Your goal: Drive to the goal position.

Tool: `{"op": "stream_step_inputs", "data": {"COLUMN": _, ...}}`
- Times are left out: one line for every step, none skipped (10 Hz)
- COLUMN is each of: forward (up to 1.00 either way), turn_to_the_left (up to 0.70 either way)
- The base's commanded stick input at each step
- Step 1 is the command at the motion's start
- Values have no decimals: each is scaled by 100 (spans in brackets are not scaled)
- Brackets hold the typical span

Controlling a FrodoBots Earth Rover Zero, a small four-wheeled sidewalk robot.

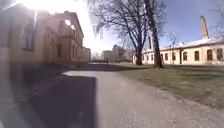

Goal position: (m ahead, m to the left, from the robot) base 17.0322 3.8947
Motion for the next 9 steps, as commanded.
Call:
{"op": "stream_step_inputs", "data": {"forward": 85, "turn_to_the_left": 0}}
{"op": "stream_step_inputs", "data": {"forward": 85, "turn_to_the_left": 0}}
{"op": "stream_step_inputs", "data": {"forward": 85, "turn_to_the_left": 0}}
{"op": "stream_step_inputs", "data": {"forward": 85, "turn_to_the_left": 0}}
{"op": "stream_step_inputs", "data": {"forward": 85, "turn_to_the_left": 0}}
{"op": "stream_step_inputs", "data": {"forward": 85, "turn_to_the_left": 0}}
{"op": "stream_step_inputs", "data": {"forward": 85, "turn_to_the_left": 11}}
{"op": "stream_step_inputs", "data": {"forward": 85, "turn_to_the_left": 34}}
{"op": "stream_step_inputs", "data": {"forward": 85, "turn_to_the_left": 34}}
